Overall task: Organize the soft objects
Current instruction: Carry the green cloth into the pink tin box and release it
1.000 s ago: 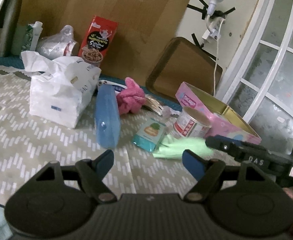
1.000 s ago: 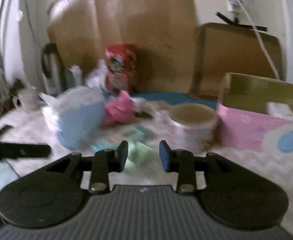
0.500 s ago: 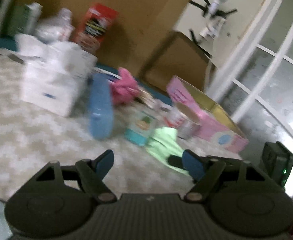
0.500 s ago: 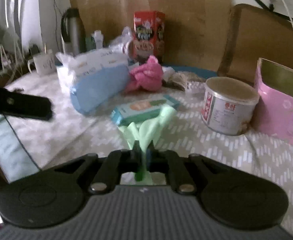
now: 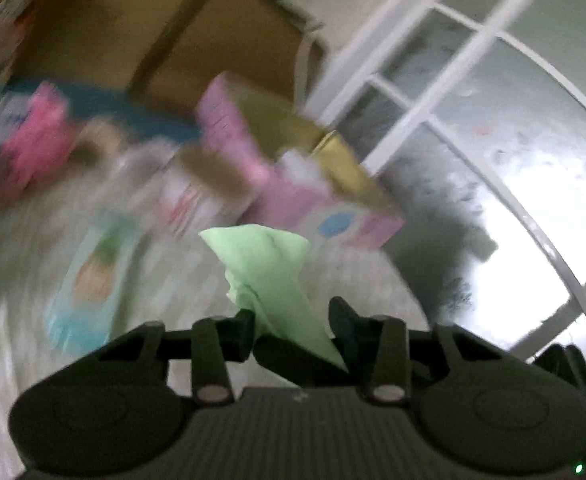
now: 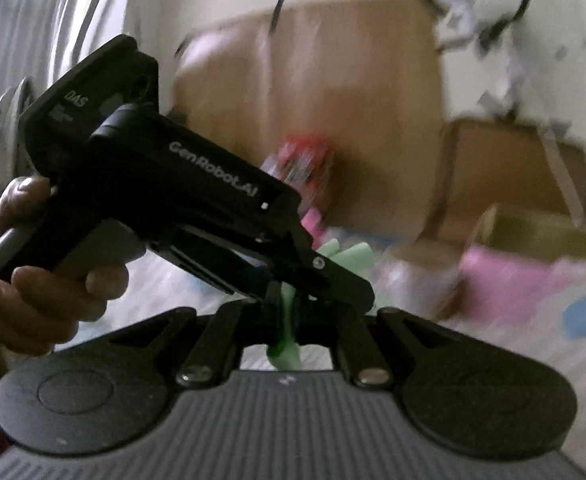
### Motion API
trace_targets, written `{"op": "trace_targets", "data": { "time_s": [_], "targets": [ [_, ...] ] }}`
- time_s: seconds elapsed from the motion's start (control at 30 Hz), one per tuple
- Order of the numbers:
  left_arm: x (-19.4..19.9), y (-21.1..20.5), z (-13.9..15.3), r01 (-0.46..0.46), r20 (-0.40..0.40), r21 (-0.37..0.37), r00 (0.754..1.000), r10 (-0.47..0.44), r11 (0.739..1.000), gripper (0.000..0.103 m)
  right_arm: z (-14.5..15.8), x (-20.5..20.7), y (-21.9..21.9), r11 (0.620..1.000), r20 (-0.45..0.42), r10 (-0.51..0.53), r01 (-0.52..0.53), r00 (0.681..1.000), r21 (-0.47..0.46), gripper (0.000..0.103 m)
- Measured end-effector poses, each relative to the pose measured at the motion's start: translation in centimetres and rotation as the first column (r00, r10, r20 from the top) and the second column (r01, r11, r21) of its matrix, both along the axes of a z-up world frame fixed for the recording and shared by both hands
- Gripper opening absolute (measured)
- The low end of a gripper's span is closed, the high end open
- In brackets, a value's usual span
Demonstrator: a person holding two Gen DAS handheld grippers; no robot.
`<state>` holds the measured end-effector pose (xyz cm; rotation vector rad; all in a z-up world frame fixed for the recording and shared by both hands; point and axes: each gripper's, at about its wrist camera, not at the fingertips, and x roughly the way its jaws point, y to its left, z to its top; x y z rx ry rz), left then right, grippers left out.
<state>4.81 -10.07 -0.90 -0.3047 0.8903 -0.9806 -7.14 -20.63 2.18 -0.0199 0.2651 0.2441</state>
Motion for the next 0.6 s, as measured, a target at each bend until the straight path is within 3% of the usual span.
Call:
{"op": "trace_targets", "data": {
  "time_s": [0.13,0.23,0.27,0.33,0.37,0.4,0.43,0.47,0.53,0.6],
  "targets": [
    [0.6,-4.1,4.4,0.056,0.135,-0.007,0.989,-0.054,0.998,0.037,1.6,0.4,-2.6,0.990,0.155,-0.130,0.136,0.979,-0.028,0.010],
    [1.4,-8.7,6.9,0.085,0.251,0.006,0.964,-0.084,0.996,0.042,2.3,1.8,-5.5,0.969,0.211,-0.226,0.241,0.951,-0.048,0.011],
    [1.7,-10.2,7.4,0.090,0.278,0.015,0.956,-0.090,0.996,0.046,2.4,2.7,-6.7,0.962,0.212,-0.255,0.270,0.943,-0.043,0.011],
    [2.9,-13.5,8.0,0.083,0.312,0.035,0.946,-0.090,0.996,0.074,2.2,4.9,-8.9,0.936,0.181,-0.336,0.349,0.924,-0.049,0.012],
    [3.6,-15.0,8.0,0.071,0.328,0.051,0.941,-0.083,0.996,0.077,1.9,6.3,-10.0,0.920,0.158,-0.377,0.389,0.913,-0.051,0.013],
    [4.1,-16.2,7.9,0.034,0.350,0.070,0.935,-0.056,0.997,0.077,1.4,8.0,-11.2,0.905,0.117,-0.410,0.420,0.904,-0.068,0.027],
    [4.6,-17.0,7.6,-0.022,0.377,0.088,0.926,-0.013,0.996,0.077,0.7,9.8,-12.3,0.893,0.061,-0.435,0.439,0.899,-0.099,0.058],
    [5.0,-17.6,7.3,-0.070,0.404,0.103,0.914,0.022,0.992,0.076,-0.1,11.2,-13.2,0.875,0.024,-0.467,0.466,0.884,-0.128,0.069],
    [5.4,-17.7,6.7,-0.122,0.415,0.127,0.908,0.059,0.984,0.076,-0.9,11.4,-14.1,0.838,0.008,-0.532,0.528,0.847,-0.140,0.071],
    [4.9,-15.7,6.6,-0.118,0.388,0.095,0.919,0.073,0.988,0.077,-0.7,9.9,-14.8,0.847,0.014,-0.529,0.529,0.848,-0.057,0.072]
  ]
}}
